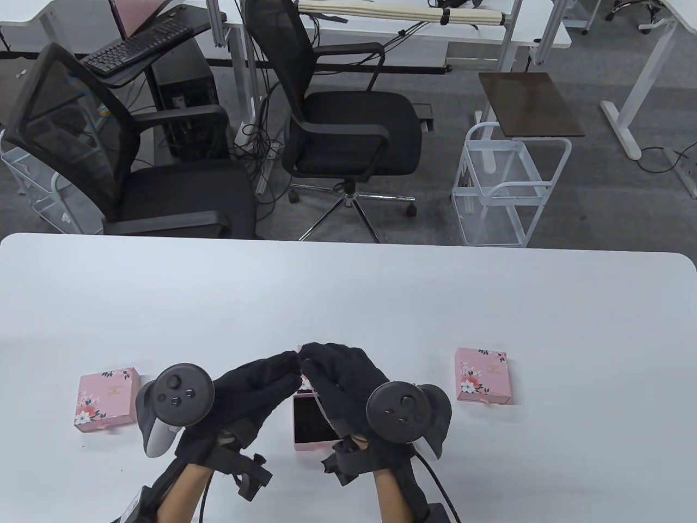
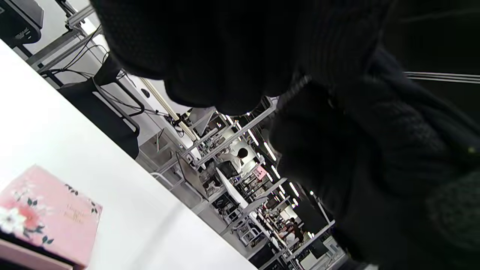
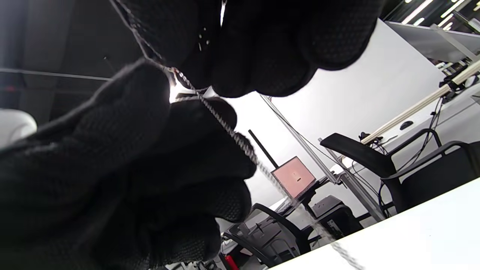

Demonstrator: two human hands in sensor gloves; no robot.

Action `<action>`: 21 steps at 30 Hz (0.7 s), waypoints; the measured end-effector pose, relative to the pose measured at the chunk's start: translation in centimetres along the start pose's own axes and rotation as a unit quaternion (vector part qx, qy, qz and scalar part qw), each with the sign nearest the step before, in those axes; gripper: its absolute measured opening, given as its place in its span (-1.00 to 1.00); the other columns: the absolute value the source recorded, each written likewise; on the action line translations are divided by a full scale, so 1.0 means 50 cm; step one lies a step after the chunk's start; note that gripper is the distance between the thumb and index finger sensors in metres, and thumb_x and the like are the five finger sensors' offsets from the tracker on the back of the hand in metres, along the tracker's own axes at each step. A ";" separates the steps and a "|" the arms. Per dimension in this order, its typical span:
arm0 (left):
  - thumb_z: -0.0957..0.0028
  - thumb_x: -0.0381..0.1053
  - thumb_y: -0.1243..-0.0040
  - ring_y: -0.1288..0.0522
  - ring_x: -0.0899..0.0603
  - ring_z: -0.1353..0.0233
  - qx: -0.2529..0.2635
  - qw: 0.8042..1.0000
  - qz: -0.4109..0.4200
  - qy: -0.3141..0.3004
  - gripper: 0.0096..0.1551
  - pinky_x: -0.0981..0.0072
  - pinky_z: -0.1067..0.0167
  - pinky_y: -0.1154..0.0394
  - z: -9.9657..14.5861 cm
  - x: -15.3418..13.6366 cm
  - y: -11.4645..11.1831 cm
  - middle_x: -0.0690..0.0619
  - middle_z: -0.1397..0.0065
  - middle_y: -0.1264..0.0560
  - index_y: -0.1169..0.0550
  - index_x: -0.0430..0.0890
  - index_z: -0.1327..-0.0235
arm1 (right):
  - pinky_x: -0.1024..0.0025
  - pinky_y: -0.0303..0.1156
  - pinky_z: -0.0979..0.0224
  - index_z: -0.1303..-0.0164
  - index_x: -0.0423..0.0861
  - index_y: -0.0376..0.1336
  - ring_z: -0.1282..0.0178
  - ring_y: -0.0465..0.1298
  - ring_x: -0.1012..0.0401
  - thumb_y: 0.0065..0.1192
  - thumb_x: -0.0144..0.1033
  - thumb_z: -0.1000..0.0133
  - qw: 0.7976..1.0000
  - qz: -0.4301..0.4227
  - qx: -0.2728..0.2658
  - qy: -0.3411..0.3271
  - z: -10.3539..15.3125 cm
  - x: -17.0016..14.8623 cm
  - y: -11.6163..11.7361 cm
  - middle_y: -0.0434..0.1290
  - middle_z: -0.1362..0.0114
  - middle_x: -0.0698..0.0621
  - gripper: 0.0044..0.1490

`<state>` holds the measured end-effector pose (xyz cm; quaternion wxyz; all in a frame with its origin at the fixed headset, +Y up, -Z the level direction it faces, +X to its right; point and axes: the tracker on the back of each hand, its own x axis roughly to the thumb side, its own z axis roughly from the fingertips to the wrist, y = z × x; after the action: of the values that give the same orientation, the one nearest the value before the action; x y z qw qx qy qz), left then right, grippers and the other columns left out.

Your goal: Dust necklace

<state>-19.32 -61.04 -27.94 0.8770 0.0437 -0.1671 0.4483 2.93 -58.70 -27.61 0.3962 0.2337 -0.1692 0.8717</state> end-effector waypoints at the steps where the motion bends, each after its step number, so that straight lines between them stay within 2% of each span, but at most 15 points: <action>1: -0.14 0.22 -0.36 -0.64 -0.17 -0.30 0.003 1.000 -0.010 -0.002 -0.44 -0.05 -0.19 -0.58 -0.001 0.000 -0.003 -0.04 -0.29 -0.73 -0.67 -0.03 -0.30 | -0.03 0.42 -0.34 -0.42 -0.07 0.35 -0.25 0.48 -0.19 0.19 -0.20 -0.40 1.000 0.008 0.002 -0.002 0.000 0.003 0.002 0.46 -0.39 -0.25 -0.58; 3: -0.16 0.16 -0.37 -0.69 -0.12 -0.21 0.026 0.999 -0.020 0.001 -0.57 0.00 -0.12 -0.62 -0.002 -0.003 -0.004 0.01 -0.18 -0.78 -0.72 -0.01 -0.18 | -0.03 0.41 -0.35 -0.42 -0.06 0.35 -0.25 0.47 -0.19 0.19 -0.19 -0.39 1.000 0.029 0.004 -0.003 0.000 0.007 0.006 0.46 -0.39 -0.24 -0.57; 5: -0.15 0.14 -0.39 -0.72 -0.09 -0.14 0.018 0.999 -0.027 0.003 -0.62 0.03 -0.08 -0.64 -0.006 -0.009 0.000 0.04 -0.10 -0.81 -0.76 0.01 -0.11 | -0.04 0.41 -0.35 -0.42 -0.06 0.35 -0.26 0.47 -0.20 0.19 -0.19 -0.40 0.999 0.042 0.003 0.001 -0.001 0.004 0.007 0.46 -0.40 -0.25 -0.57; 10: -0.22 0.11 -0.35 -0.68 -0.12 -0.20 -0.062 0.997 0.034 0.009 -0.60 0.01 -0.13 -0.60 -0.016 -0.023 0.002 0.01 -0.17 -0.77 -0.71 -0.02 -0.21 | -0.06 0.40 -0.36 -0.43 -0.09 0.34 -0.27 0.46 -0.20 0.17 -0.20 -0.41 0.999 0.023 0.010 0.022 -0.005 -0.020 0.014 0.44 -0.41 -0.26 -0.56; 12: -0.26 0.11 -0.29 -0.64 -0.13 -0.25 -0.118 0.990 0.074 0.007 -0.59 0.00 -0.16 -0.58 -0.021 -0.029 -0.002 0.01 -0.23 -0.73 -0.67 -0.02 -0.27 | -0.06 0.40 -0.36 -0.44 -0.10 0.33 -0.28 0.46 -0.21 0.16 -0.20 -0.41 0.999 0.008 0.020 0.035 -0.007 -0.035 0.019 0.44 -0.42 -0.27 -0.56; 13: -0.28 0.10 -0.27 -0.63 -0.14 -0.26 -0.128 0.988 0.091 0.007 -0.59 -0.01 -0.17 -0.57 -0.022 -0.032 -0.004 0.00 -0.24 -0.72 -0.65 -0.03 -0.29 | -0.07 0.40 -0.36 -0.44 -0.09 0.33 -0.28 0.46 -0.21 0.16 -0.20 -0.41 0.999 0.003 0.026 0.041 -0.008 -0.042 0.023 0.44 -0.43 -0.27 -0.56; 17: -0.29 0.09 -0.26 -0.63 -0.15 -0.25 -0.150 0.974 0.170 0.019 -0.58 -0.02 -0.17 -0.57 -0.026 -0.047 -0.011 -0.02 -0.24 -0.71 -0.64 -0.06 -0.30 | -0.07 0.40 -0.36 -0.46 -0.08 0.32 -0.28 0.45 -0.22 0.13 -0.19 -0.42 0.995 -0.046 0.057 0.066 -0.012 -0.070 0.039 0.43 -0.43 -0.28 -0.55; 21: -0.29 0.09 -0.26 -0.63 -0.14 -0.25 -0.138 0.966 0.217 0.034 -0.59 0.00 -0.16 -0.57 -0.027 -0.061 -0.011 -0.02 -0.24 -0.71 -0.64 -0.06 -0.29 | -0.09 0.39 -0.36 -0.49 -0.10 0.30 -0.29 0.44 -0.25 0.13 -0.20 -0.43 0.991 -0.064 0.083 0.087 -0.014 -0.085 0.051 0.42 -0.45 -0.31 -0.54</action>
<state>-20.19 -63.42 -30.16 0.7612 -0.1300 -0.2032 0.6019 3.22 -62.57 -30.77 0.4434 0.1988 -0.0460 0.8728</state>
